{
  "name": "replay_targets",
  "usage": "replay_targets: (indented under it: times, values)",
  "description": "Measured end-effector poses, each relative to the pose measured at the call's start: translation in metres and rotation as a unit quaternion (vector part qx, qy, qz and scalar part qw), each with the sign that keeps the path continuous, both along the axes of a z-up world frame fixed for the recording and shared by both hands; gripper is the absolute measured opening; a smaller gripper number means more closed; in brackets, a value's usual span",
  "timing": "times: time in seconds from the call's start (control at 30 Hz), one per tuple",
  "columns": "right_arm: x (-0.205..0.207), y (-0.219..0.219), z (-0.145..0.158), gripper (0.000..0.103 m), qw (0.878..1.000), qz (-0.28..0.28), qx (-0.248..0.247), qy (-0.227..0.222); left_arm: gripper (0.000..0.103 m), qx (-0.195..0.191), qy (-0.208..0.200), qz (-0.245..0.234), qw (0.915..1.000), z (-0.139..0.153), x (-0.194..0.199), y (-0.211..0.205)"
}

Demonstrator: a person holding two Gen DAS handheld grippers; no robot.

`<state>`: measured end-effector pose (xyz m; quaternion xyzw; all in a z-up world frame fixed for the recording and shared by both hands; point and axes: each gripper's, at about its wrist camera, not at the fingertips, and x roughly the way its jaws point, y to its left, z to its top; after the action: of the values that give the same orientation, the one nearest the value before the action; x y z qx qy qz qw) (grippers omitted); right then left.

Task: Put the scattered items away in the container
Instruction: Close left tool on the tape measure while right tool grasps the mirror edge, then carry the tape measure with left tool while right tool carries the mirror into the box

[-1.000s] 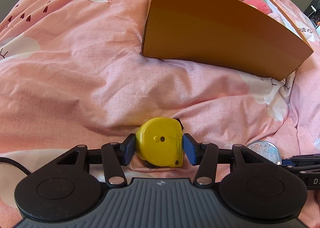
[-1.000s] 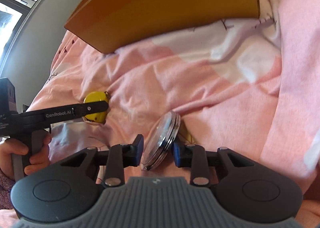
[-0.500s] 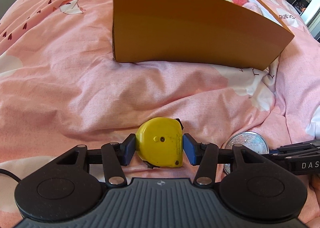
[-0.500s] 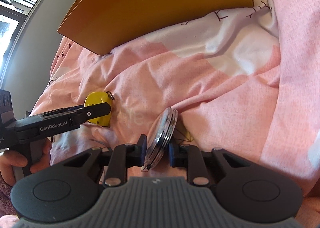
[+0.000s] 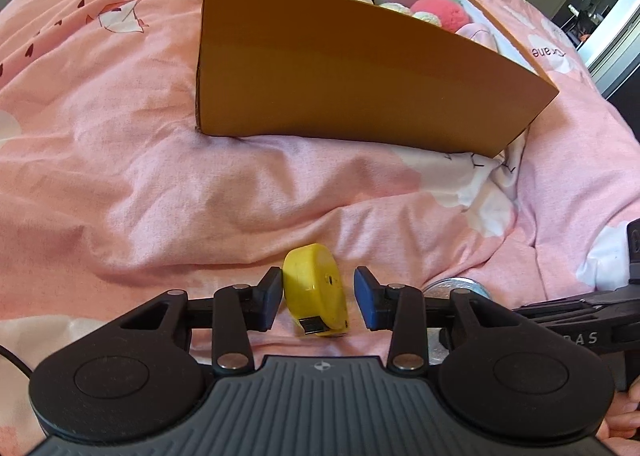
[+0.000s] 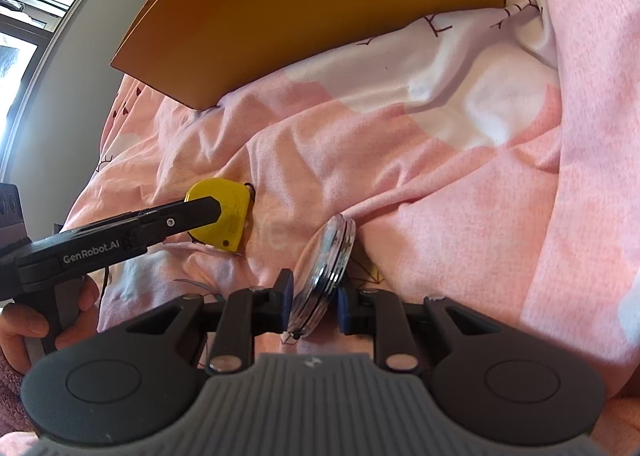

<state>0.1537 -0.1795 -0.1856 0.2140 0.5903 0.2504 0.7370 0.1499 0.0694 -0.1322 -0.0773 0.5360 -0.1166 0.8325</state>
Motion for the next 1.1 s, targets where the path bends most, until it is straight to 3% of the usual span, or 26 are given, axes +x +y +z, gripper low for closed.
replay_targets:
  times: [0.13,0.27,0.7,1.1]
  values:
    - [0.000,-0.001,0.001,0.024,1.000,0.000,0.000,0.000,0.038,-0.020,0.018,0.001,0.9996,-0.006,0.003,-0.002]
    - [-0.001,-0.001,0.002,0.023,1.000,-0.002,-0.001,0.000,0.025,-0.010,0.026,0.008,0.9996,-0.014,0.006,-0.007]
    - [0.000,-0.009,0.009,0.018,1.000,-0.016,0.007,-0.005,0.023,-0.009,0.001,0.007,0.9999,-0.001,-0.002,-0.006]
    - [0.017,-0.023,0.059,0.015,0.996,-0.035,0.061,-0.047,0.023,-0.045,-0.044,-0.005,0.9980,0.049,0.008,0.000]
